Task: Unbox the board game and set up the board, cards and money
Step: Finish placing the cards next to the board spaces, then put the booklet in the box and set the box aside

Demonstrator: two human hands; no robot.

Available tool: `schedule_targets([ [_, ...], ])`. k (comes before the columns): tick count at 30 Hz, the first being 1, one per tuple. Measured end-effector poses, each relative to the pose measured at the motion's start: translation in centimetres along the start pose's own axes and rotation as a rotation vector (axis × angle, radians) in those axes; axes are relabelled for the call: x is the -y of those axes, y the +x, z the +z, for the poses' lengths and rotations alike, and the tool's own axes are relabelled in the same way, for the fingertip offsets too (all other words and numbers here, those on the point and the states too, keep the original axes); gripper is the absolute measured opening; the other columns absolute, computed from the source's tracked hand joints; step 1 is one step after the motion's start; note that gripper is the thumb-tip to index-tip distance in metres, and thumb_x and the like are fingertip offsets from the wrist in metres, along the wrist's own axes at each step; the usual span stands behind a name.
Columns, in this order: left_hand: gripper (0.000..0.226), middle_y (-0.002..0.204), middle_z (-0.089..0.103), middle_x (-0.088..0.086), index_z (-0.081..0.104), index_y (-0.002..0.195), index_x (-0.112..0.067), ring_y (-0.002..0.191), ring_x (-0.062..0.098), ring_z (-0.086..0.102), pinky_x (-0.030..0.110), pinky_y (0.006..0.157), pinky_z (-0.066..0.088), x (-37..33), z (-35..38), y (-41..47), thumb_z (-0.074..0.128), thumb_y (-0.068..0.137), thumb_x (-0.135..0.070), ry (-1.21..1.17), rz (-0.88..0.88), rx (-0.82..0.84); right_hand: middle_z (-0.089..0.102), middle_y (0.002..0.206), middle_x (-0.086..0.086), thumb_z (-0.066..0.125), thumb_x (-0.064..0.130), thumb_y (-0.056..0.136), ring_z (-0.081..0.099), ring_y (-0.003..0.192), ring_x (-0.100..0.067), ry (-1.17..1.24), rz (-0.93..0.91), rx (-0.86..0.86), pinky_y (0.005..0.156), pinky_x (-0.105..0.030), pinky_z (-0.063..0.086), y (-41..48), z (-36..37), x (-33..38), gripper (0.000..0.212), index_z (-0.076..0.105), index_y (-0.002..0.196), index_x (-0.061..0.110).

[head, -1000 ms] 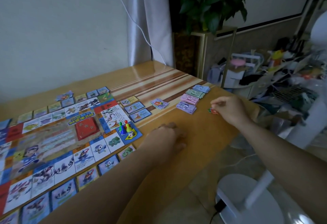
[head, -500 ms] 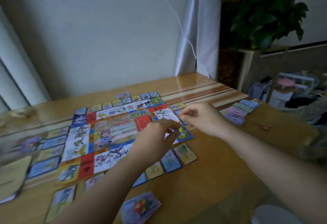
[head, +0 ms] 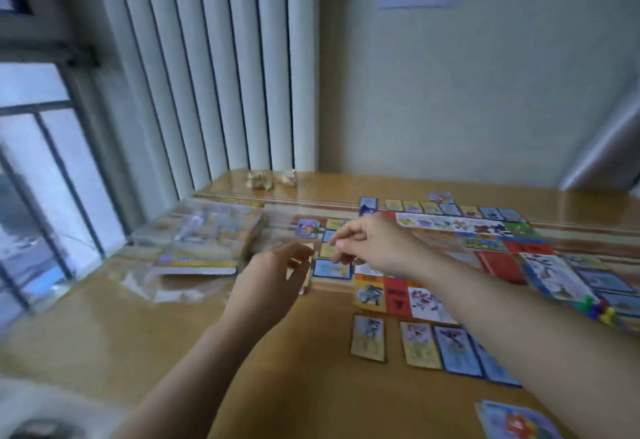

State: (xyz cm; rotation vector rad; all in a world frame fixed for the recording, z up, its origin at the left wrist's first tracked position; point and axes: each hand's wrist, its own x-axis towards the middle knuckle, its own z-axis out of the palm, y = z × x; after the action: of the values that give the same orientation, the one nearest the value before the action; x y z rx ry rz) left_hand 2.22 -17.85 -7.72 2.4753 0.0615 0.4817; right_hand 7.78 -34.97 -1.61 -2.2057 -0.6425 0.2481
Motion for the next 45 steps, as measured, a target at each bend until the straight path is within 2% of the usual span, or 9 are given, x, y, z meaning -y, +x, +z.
schedule_targets([
  [9, 0.042, 0.142, 0.044, -0.010, 0.048, 0.136, -0.030, 0.119, 0.018, 0.053, 0.033, 0.092, 0.046, 4.2, -0.6, -0.8, 0.048, 0.094, -0.021, 0.319, -0.025, 0.213, 0.057, 0.118, -0.010, 0.049, 0.017, 0.097, 0.055, 0.103, -0.023, -0.182, 0.196, 0.202, 0.101, -0.039, 0.045, 5.6, 7.0, 2.4, 0.037, 0.053, 0.131, 0.002],
  [18, 0.025, 0.110, 0.061, 0.009, 0.061, 0.118, -0.010, 0.096, 0.027, 0.063, 0.034, 0.078, 0.051, 3.7, 0.2, 2.2, 0.045, 0.098, -0.012, 0.803, 0.167, 0.416, 0.050, 0.135, -0.022, 0.042, 0.006, 0.095, 0.050, 0.121, -0.036, -0.201, 0.262, 0.223, 0.102, -0.049, 0.040, 5.6, 7.9, 1.7, 0.036, 0.050, 0.128, -0.005],
  [23, 0.030, 0.121, 0.057, 0.011, 0.053, 0.122, -0.004, 0.104, 0.029, 0.061, 0.031, 0.071, 0.044, 2.5, -1.1, 2.6, 0.039, 0.095, 0.002, 0.988, 0.350, 0.485, 0.058, 0.116, -0.010, 0.043, 0.013, 0.096, 0.049, 0.086, -0.019, -0.413, 0.180, 0.354, 0.062, -0.026, 0.037, 5.0, 7.8, 1.9, 0.035, 0.054, 0.129, 0.013],
  [28, 0.025, 0.111, 0.060, 0.009, 0.057, 0.115, -0.004, 0.097, 0.027, 0.062, 0.029, 0.066, 0.040, 2.1, -1.1, 2.9, 0.043, 0.095, 0.000, 1.067, 0.417, 0.520, 0.056, 0.124, -0.011, 0.045, 0.011, 0.096, 0.051, 0.096, -0.024, -0.490, 0.125, 0.379, 0.071, -0.025, 0.039, 4.8, 7.7, 1.5, 0.037, 0.051, 0.132, 0.014],
  [32, 0.025, 0.106, 0.061, 0.007, 0.057, 0.111, -0.006, 0.092, 0.026, 0.062, 0.029, 0.063, 0.038, 2.7, -0.6, 2.6, 0.041, 0.094, 0.003, 1.027, 0.429, 0.442, 0.053, 0.107, -0.006, 0.044, 0.008, 0.096, 0.047, 0.089, -0.022, -0.462, 0.111, 0.390, 0.057, -0.019, 0.036, 5.3, 7.3, 1.2, 0.033, 0.057, 0.126, 0.012],
  [35, 0.024, 0.106, 0.061, 0.004, 0.057, 0.110, -0.011, 0.090, 0.025, 0.062, 0.031, 0.063, 0.039, 3.4, -0.6, 2.5, 0.040, 0.095, -0.003, 0.910, 0.358, 0.358, 0.050, 0.112, -0.002, 0.043, 0.016, 0.098, 0.049, 0.101, -0.020, -0.296, 0.140, 0.314, 0.082, -0.024, 0.043, 5.5, 6.7, 0.2, 0.035, 0.054, 0.131, 0.016],
  [38, 0.021, 0.100, 0.060, -0.003, 0.056, 0.105, -0.018, 0.081, 0.018, 0.060, 0.027, 0.060, 0.039, 3.6, -1.6, 1.8, 0.040, 0.095, -0.010, 0.719, 0.250, 0.159, 0.050, 0.132, 0.003, 0.047, 0.032, 0.099, 0.048, 0.119, -0.017, 0.163, 0.226, 0.027, 0.104, -0.034, 0.040, 5.0, 5.7, -0.1, 0.033, 0.054, 0.127, 0.019],
  [42, 0.021, 0.073, 0.063, -0.007, 0.066, 0.086, -0.019, 0.050, 0.014, 0.057, 0.025, 0.037, 0.039, 3.2, -3.9, 0.7, 0.074, 0.072, -0.007, 0.497, 0.323, -0.188, 0.054, 0.113, -0.014, 0.060, 0.045, 0.089, 0.055, 0.094, -0.027, 0.894, 0.458, 0.038, 0.084, -0.040, 0.050, 3.8, 4.7, 1.2, 0.032, 0.056, 0.105, 0.017],
  [45, 0.031, 0.066, 0.062, -0.007, 0.069, 0.081, -0.017, 0.043, 0.011, 0.054, 0.021, 0.033, 0.036, 3.0, -5.0, 0.7, 0.083, 0.058, -0.003, 0.516, 0.407, -0.279, 0.060, 0.103, -0.019, 0.068, 0.033, 0.084, 0.059, 0.078, -0.027, 1.069, 0.414, 0.090, 0.064, -0.035, 0.055, 4.0, 4.8, 2.7, 0.043, 0.059, 0.117, 0.007],
])
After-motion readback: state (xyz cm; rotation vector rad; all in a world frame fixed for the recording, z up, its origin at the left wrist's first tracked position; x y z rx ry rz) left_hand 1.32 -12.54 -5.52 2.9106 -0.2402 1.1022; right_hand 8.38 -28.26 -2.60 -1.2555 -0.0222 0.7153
